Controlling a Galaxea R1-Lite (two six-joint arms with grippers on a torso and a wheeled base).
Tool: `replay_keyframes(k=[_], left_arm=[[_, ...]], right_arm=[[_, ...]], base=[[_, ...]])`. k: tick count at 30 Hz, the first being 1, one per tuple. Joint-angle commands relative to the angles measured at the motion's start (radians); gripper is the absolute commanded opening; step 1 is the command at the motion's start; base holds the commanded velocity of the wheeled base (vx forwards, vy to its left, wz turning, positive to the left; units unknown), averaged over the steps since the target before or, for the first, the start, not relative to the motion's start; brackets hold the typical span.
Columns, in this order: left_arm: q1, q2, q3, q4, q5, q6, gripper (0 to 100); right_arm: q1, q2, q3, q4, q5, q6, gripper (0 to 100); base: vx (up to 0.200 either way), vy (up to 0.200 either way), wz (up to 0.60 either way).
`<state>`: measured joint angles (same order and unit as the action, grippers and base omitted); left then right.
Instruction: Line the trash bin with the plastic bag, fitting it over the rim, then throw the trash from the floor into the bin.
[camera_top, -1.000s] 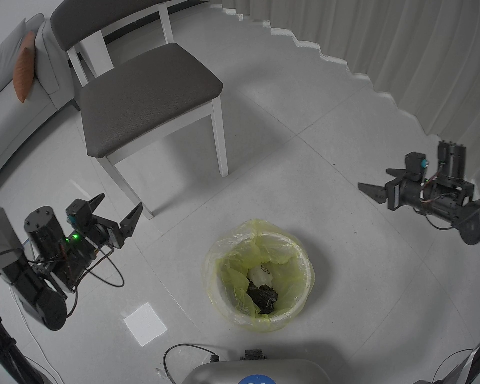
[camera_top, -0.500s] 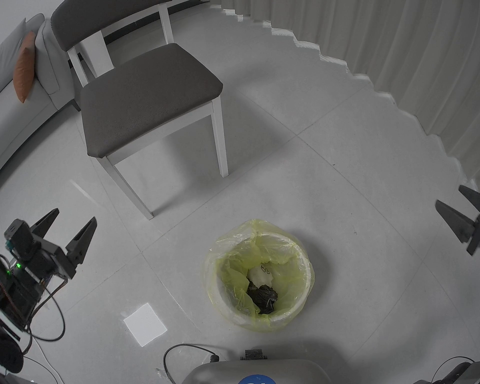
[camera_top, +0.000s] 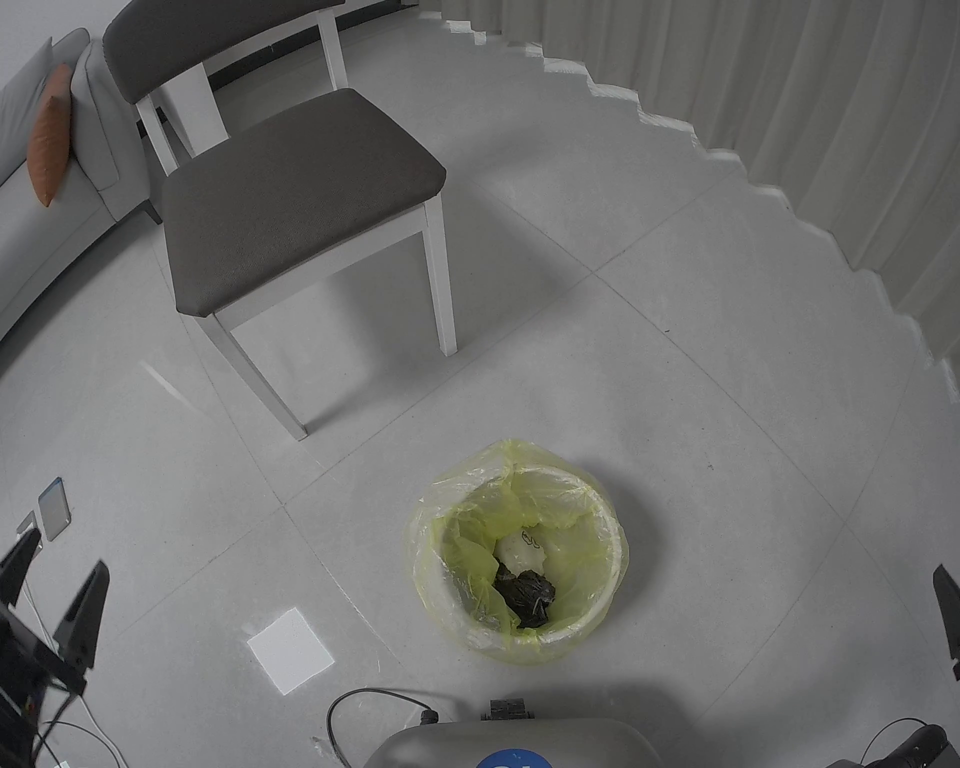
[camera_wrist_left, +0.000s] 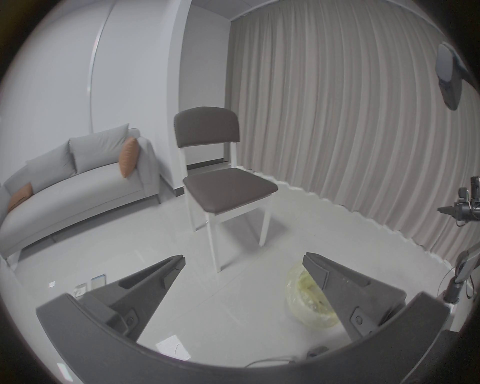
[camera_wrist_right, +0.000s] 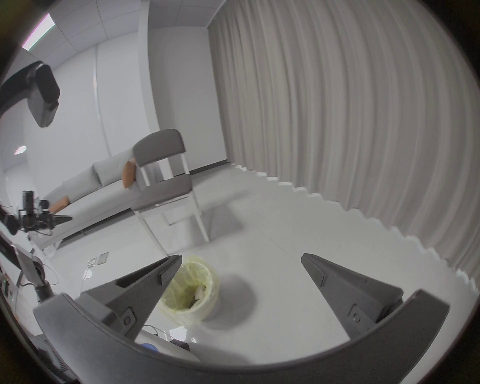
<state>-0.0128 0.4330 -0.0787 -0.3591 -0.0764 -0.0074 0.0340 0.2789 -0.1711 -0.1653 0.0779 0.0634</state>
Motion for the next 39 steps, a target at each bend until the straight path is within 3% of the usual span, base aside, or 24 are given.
replay_keyframes(k=[1,6,7,8,13,16,17,18,21,25,29,31,33,34,35,39], left_arm=[[0.056,-0.367,0.074,0.351,0.133,-0.022,100],[0.056,-0.367,0.079,0.359,0.102,-0.014,100],[0.056,-0.367,0.079,0.359,0.102,-0.014,100],[0.054,-0.367,0.079,0.364,0.079,-0.011,100],[0.011,-0.433,0.079,0.359,0.066,0.0,100],[0.011,-0.433,0.079,0.361,0.058,-0.002,100],[0.011,-0.433,0.079,0.361,0.058,0.0,100],[0.011,-0.433,0.079,0.359,0.056,0.001,100],[0.011,-0.433,0.079,0.359,0.058,0.001,100],[0.011,-0.433,0.079,0.361,0.063,-0.005,100],[0.013,-0.433,0.079,0.361,0.063,-0.005,100],[0.011,-0.433,0.079,0.359,0.066,-0.006,100],[0.013,-0.433,0.079,0.359,0.079,-0.006,100],[0.013,-0.433,0.079,0.359,0.079,-0.006,100],[0.013,-0.433,0.079,0.359,0.083,-0.008,100],[0.013,-0.433,0.079,0.359,0.086,-0.009,100]], right_arm=[[-0.037,-0.279,0.171,0.084,-0.13,0.047,100],[-0.037,-0.279,0.168,0.104,0.019,0.042,100],[-0.037,-0.279,0.168,0.104,0.019,0.042,100],[-0.037,-0.279,0.16,0.129,0.079,0.05,100],[-0.037,-0.279,0.145,0.167,0.097,0.05,100],[-0.039,-0.279,0.145,0.165,0.053,0.038,100],[-0.039,-0.279,0.147,0.165,-0.04,0.03,100],[-0.039,-0.279,0.147,0.164,-0.063,0.035,100],[-0.037,-0.279,0.147,0.164,-0.044,0.03,100],[-0.036,-0.279,0.137,0.187,0.03,-0.017,100],[-0.037,-0.279,0.14,0.176,0.042,0.029,100],[-0.037,-0.279,0.142,0.175,0.008,0.024,100],[-0.037,-0.279,0.148,0.161,-0.093,0.029,100],[-0.037,-0.279,0.148,0.161,-0.093,0.029,100],[-0.037,-0.279,0.162,0.116,-0.17,0.039,100],[-0.037,-0.279,0.168,0.098,-0.179,0.029,100]], base=[[0.0,0.0,0.0],[0.0,0.0,0.0],[0.0,0.0,0.0],[0.0,0.0,0.0],[0.0,0.0,0.0],[0.0,0.0,0.0],[0.0,0.0,0.0],[0.0,0.0,0.0],[0.0,0.0,0.0],[0.0,0.0,0.0],[0.0,0.0,0.0],[0.0,0.0,0.0],[0.0,0.0,0.0],[0.0,0.0,0.0],[0.0,0.0,0.0],[0.0,0.0,0.0]])
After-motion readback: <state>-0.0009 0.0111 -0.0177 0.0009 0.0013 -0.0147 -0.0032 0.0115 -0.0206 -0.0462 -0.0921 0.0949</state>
